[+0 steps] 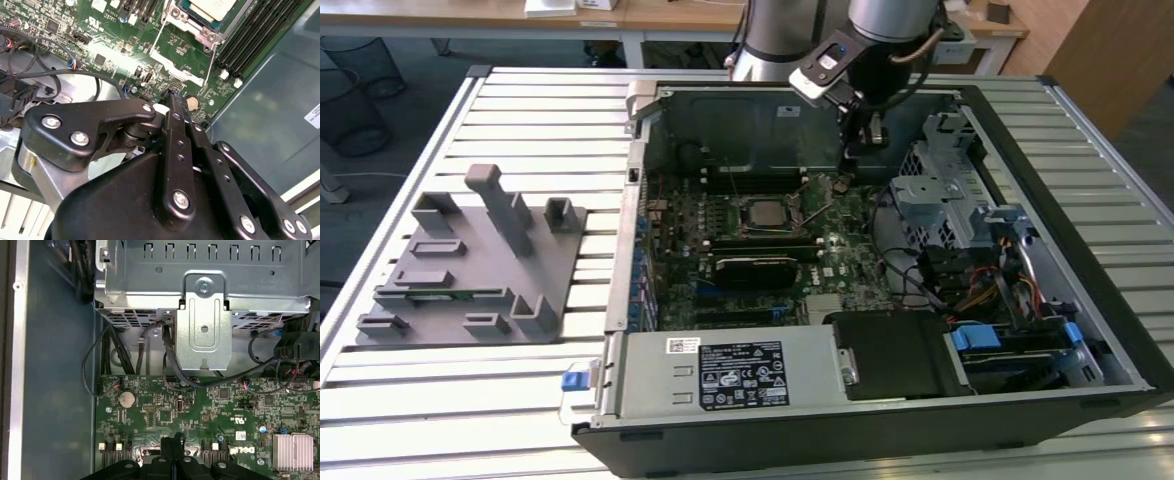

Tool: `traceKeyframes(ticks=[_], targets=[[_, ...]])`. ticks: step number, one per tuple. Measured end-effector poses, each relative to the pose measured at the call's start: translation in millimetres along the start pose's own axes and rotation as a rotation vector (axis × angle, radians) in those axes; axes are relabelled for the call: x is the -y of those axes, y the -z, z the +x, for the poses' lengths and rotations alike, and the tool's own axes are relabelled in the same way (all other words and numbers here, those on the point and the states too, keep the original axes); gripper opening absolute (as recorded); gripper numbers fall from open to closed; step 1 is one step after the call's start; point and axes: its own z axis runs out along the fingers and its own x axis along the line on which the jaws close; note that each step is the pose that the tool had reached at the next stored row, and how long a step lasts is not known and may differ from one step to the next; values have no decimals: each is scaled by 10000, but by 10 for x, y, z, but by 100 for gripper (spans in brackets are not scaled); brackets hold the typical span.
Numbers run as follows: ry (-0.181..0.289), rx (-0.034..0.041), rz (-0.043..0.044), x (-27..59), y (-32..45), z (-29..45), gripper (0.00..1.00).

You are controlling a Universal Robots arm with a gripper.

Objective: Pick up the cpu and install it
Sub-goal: 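Close the cpu cover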

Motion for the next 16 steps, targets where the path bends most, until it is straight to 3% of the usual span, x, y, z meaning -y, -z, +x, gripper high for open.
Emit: traceKeyframes(ticks=[16], targets=[[0,5,0,-30,-86,0,11]])
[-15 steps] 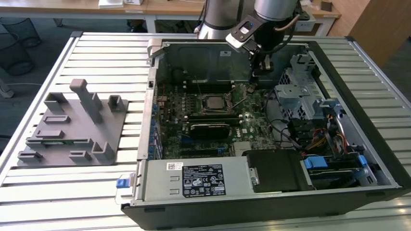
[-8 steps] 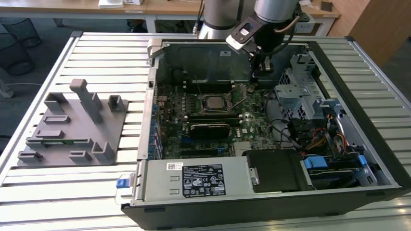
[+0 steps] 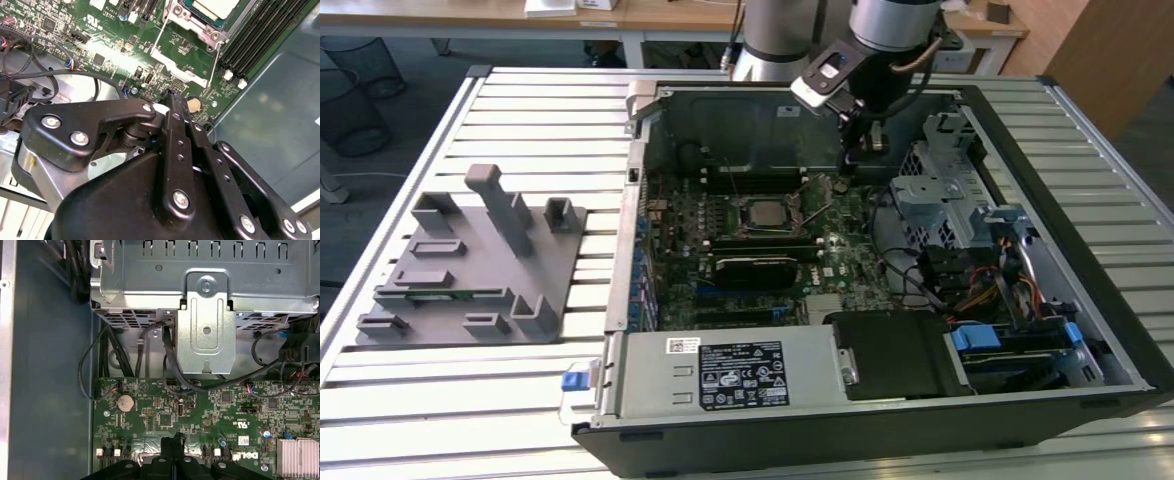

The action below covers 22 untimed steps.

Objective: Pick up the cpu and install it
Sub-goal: 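Close the cpu cover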

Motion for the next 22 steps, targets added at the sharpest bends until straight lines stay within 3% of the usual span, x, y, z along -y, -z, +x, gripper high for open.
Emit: traceKeyframes(ticks=[22], targets=[[1,0,1,-27,-281,13,11]])
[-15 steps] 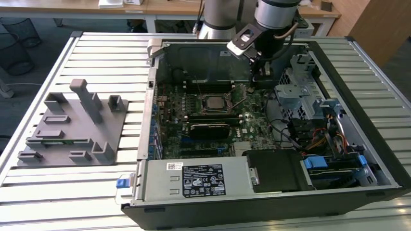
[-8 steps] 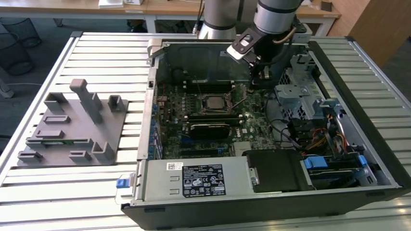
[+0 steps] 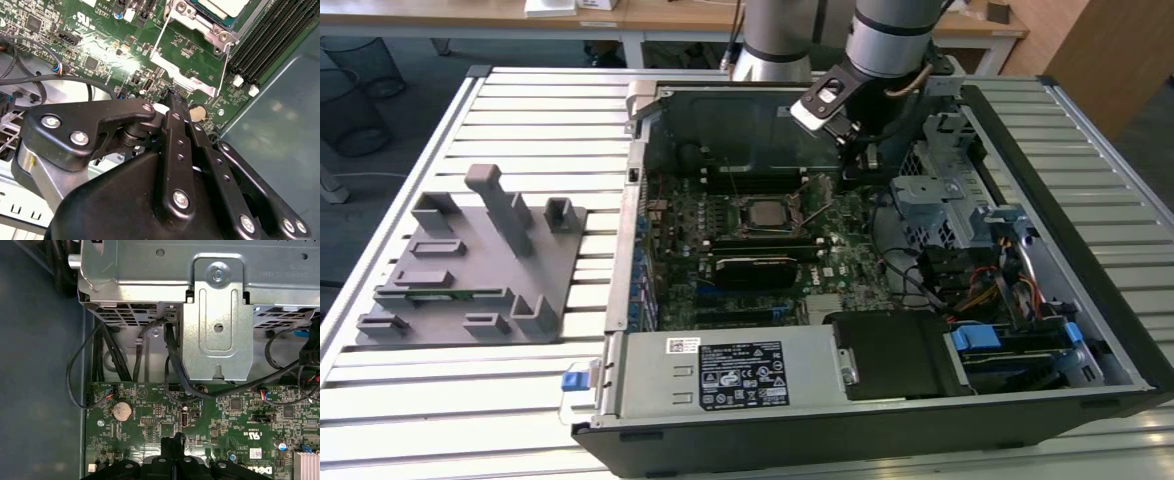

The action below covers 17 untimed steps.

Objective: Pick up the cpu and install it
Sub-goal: 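Close the cpu cover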

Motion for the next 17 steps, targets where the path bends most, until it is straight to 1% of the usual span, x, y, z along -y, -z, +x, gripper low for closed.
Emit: traceKeyframes(ticks=[1,3,9,17], targets=[[-1,1,0,3,-23,6,11],[-1,2,0,32,-23,8,11],[-1,1,0,169,-21,8,11],[-1,0,0,300,-21,9,11]])
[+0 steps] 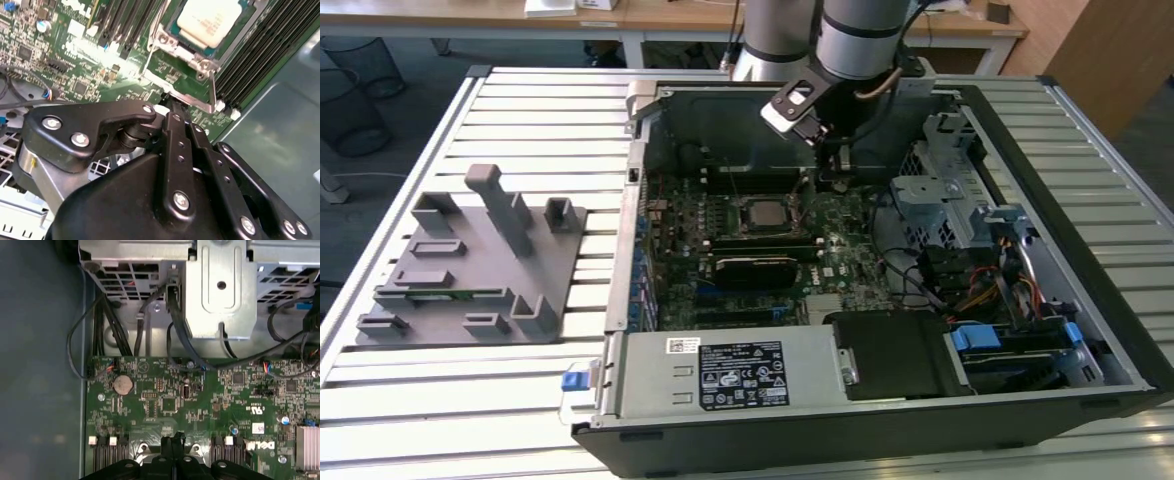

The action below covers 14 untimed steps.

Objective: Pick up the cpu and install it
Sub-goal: 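Close the cpu cover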

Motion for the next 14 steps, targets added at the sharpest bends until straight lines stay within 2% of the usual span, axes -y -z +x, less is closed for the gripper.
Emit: traceKeyframes(ticks=[8,14], targets=[[0,0,0,136,1,0,11],[0,0,0,187,1,1,11]])
